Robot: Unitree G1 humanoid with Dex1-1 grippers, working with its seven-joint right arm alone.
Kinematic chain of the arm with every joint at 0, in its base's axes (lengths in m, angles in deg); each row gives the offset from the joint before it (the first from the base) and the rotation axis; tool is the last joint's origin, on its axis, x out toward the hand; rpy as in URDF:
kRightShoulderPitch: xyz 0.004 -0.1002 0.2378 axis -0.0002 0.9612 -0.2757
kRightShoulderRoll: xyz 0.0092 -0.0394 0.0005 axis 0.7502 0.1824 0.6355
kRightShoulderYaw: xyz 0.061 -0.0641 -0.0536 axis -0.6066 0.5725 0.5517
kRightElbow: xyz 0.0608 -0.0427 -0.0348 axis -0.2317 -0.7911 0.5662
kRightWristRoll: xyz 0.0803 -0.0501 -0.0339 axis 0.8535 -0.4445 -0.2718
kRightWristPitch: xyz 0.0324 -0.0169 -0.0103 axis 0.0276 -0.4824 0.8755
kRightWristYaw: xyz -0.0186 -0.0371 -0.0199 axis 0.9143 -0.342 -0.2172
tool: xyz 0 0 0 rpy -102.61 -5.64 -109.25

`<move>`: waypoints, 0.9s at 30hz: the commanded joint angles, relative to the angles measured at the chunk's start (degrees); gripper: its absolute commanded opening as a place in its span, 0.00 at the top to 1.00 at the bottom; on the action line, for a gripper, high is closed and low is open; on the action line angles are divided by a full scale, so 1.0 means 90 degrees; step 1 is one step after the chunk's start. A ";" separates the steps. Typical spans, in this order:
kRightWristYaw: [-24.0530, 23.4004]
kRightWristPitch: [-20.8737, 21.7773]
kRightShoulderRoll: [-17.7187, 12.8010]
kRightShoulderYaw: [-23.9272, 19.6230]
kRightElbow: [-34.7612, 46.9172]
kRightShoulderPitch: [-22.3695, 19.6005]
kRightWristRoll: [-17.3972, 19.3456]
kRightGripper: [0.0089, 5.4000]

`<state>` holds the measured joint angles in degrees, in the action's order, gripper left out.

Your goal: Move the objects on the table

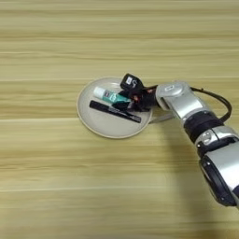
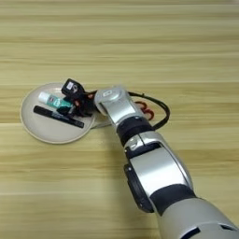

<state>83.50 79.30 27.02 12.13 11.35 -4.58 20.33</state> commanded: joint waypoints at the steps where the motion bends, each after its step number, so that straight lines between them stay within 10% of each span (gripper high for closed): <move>1: -0.0136 -0.0044 -0.0157 -0.0011 0.0246 -0.0306 -0.0080 0.69; 27: -0.0029 -0.0453 -0.0453 -0.0645 0.1670 -0.0095 0.0391 0.69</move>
<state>84.16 75.02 25.13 8.16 21.99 -1.37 22.12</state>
